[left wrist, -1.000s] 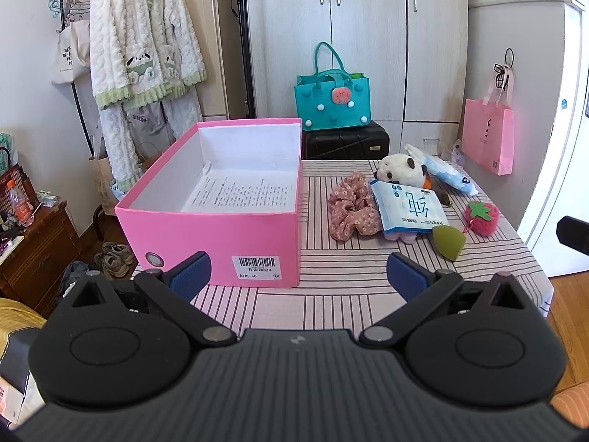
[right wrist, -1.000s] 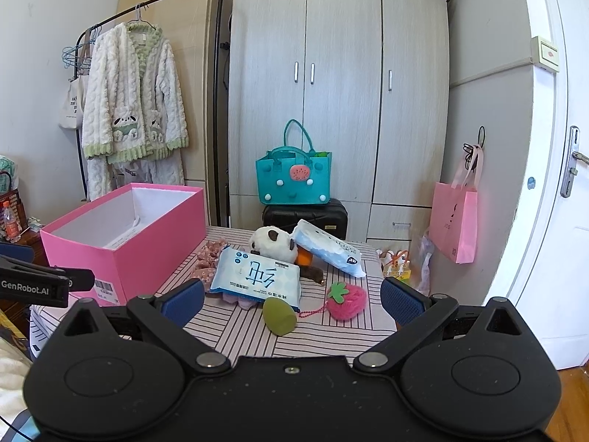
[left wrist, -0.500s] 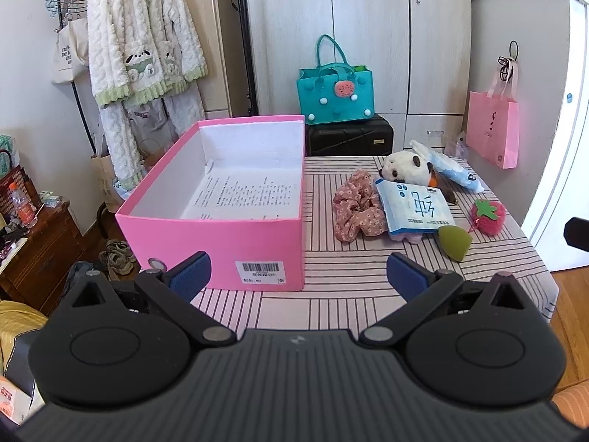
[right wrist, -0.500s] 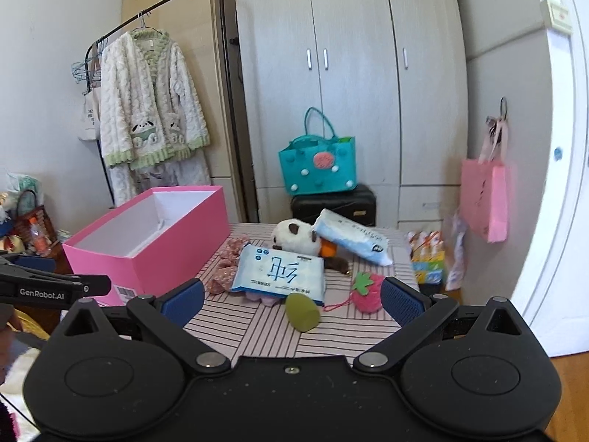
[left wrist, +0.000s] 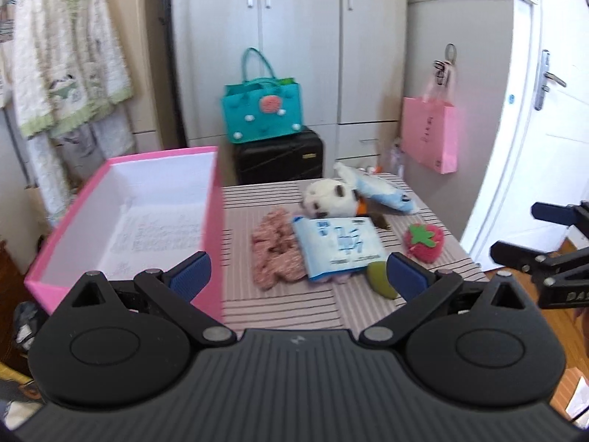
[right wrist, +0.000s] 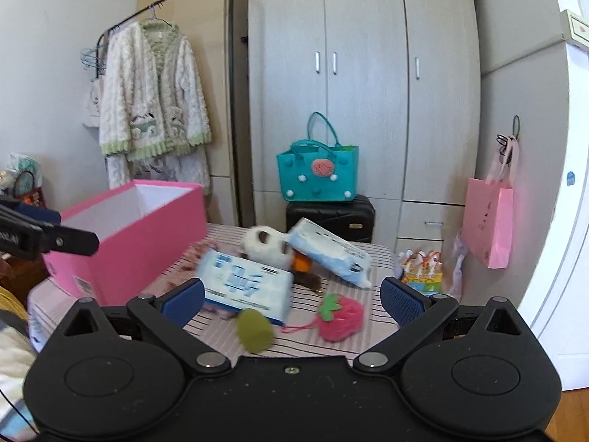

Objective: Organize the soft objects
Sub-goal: 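Reach the left tool to the green sponge while the right tool reaches the strawberry sponge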

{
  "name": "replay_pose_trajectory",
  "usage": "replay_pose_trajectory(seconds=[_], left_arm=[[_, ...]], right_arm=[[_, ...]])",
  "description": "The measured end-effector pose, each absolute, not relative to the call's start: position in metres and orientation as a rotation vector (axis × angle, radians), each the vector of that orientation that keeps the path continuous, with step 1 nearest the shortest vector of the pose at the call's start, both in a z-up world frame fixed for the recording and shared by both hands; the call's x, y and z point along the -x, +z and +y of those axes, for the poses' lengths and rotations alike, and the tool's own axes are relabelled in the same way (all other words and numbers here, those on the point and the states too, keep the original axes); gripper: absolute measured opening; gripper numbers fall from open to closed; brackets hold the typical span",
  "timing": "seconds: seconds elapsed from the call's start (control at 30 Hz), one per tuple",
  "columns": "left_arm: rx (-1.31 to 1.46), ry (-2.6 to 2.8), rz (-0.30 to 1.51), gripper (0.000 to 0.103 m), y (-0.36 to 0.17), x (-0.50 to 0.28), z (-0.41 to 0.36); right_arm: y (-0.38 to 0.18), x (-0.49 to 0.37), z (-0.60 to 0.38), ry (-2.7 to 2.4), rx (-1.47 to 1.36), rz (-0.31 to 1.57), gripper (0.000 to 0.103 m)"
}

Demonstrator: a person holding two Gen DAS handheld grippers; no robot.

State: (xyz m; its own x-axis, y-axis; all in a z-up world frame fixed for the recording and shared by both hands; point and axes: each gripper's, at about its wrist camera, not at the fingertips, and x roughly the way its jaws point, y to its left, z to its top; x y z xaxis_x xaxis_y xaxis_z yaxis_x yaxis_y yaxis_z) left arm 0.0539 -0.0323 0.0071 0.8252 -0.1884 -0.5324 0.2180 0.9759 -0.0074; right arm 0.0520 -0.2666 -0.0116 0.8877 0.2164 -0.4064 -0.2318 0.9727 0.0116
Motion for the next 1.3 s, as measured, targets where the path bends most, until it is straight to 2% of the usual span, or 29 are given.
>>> replay_pose_trajectory(seconds=[0.27,0.53,0.67,0.87,1.07,1.3], left_arm=[[-0.06,-0.313,0.537,0.102,-0.021,-0.083,-0.07],[-0.065,-0.386,0.681,0.099,-0.064,-0.11,-0.108],[-0.096,-0.397,0.699,0.092,-0.078,-0.113,-0.125],[-0.173,-0.34,0.691,0.091,-0.09,-0.124,-0.142],[-0.139,-0.339,0.766,0.072,-0.101,-0.14,-0.145],[-0.146,-0.3,0.794,0.068,-0.107,-0.153,-0.151]], right_arm=[[-0.03,-0.082,-0.292,0.244,0.092,0.471,0.098],[-0.057,-0.116,-0.318,0.267,0.069,0.541,0.088],[-0.069,-0.129,-0.322,0.317,0.076,0.55,0.087],[-0.084,-0.152,-0.322,0.37,0.076,0.579,0.084],[-0.098,-0.175,-0.326,0.439,0.008,0.647,0.08],[-0.103,-0.188,-0.321,0.456,0.035,0.639,0.08]])
